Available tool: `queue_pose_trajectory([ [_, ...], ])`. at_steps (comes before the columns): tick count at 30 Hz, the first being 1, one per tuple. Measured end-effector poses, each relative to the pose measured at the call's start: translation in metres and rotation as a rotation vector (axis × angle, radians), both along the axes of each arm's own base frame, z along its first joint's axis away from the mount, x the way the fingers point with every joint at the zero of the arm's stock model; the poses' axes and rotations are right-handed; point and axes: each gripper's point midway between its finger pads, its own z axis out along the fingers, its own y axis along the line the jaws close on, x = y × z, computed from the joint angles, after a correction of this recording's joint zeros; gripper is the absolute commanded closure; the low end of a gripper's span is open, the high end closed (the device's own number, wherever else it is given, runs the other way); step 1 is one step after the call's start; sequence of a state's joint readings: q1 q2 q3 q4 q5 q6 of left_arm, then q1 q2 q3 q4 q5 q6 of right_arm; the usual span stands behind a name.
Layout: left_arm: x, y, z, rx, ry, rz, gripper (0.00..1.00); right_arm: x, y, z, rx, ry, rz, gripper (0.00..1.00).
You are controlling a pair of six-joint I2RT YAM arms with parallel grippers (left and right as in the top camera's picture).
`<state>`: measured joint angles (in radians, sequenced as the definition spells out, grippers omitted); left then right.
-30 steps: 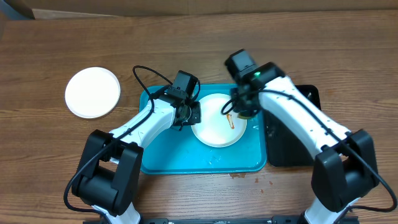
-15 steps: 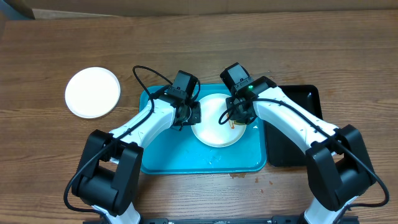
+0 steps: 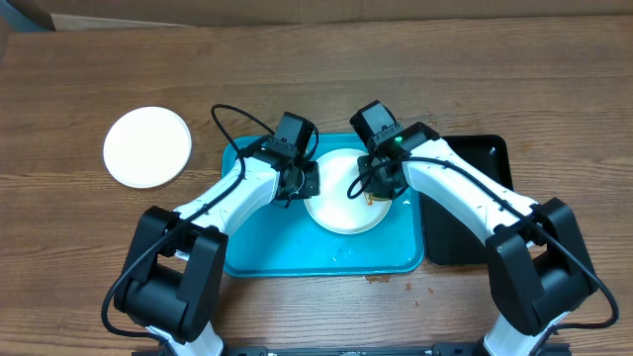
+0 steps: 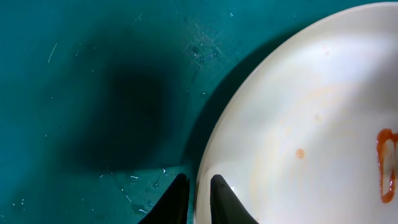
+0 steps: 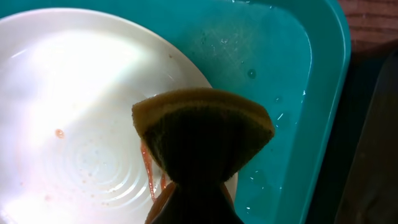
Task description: Clean dirty plates on tray and stack at the side
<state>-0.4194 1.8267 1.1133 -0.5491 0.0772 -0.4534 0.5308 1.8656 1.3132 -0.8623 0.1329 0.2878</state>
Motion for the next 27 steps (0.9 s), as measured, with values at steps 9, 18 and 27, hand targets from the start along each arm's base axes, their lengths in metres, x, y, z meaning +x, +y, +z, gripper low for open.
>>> queue_pose_trajectory([
  [9, 0.000, 0.000, 0.000, 0.000, -0.001, 0.000, 0.86, -0.010, 0.001, -0.025, 0.030, 0.012, 0.007, 0.96],
  [18, 0.000, 0.000, 0.000, -0.001, 0.000, 0.003, 0.96, -0.010, 0.004, -0.027, 0.049, 0.012, 0.008, 0.96],
  [27, 0.000, 0.000, 0.000, -0.001, 0.000, 0.003, 0.96, -0.014, 0.009, -0.030, 0.081, 0.037, 0.003, 0.95],
])
